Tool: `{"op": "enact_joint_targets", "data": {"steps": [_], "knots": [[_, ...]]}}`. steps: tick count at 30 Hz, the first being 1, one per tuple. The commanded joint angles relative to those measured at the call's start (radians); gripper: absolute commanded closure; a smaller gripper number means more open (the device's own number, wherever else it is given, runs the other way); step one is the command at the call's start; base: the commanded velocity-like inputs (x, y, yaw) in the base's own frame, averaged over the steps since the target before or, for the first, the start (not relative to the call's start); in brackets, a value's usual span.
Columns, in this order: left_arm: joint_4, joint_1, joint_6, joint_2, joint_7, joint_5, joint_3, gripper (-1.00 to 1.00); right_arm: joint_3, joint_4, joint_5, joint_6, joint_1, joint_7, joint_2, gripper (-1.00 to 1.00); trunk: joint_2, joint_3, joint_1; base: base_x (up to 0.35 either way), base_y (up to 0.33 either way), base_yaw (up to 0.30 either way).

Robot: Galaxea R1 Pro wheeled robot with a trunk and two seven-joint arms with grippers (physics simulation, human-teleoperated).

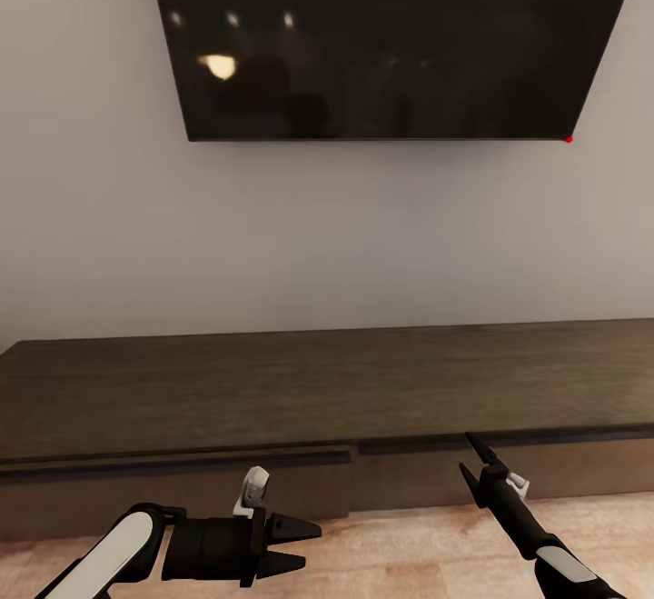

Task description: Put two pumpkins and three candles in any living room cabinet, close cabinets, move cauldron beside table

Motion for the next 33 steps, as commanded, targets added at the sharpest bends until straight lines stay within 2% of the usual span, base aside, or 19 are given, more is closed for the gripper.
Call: {"op": "enact_joint_targets", "data": {"steps": [1, 26, 29, 33], "knots": [[0.0, -0.001, 0.001, 0.001, -0.004, -0.002, -0.001, -1.0, 0.006, 0.001, -0.011, 0.009, -0.001, 0.003, -0.001, -1.0, 0.0, -0.001, 0.0, 0.005, 0.0, 0.0], [0.0, -0.001, 0.001, 0.001, -0.004, -0.002, 0.0, -1.0, 0.006, 0.001, -0.011, 0.008, -0.001, 0.003, -0.001, -1.0, 0.0, -0.001, 0.0, 0.0, -0.019, 0.0], [0.0, -0.001, 0.001, 0.001, -0.004, -0.002, 0.0, -1.0, 0.006, 0.001, -0.011, 0.008, -0.001, 0.003, -0.001, -1.0, -0.001, -0.012, 0.001, 0.0, 0.0, 0.0], [0.0, -0.001, 0.001, 0.001, -0.004, -0.002, 0.0, -1.0, 0.006, 0.001, -0.011, 0.008, -0.001, 0.003, -0.001, -1.0, -0.001, -0.012, 0.001, 0.0, 0.0, 0.0]]}}
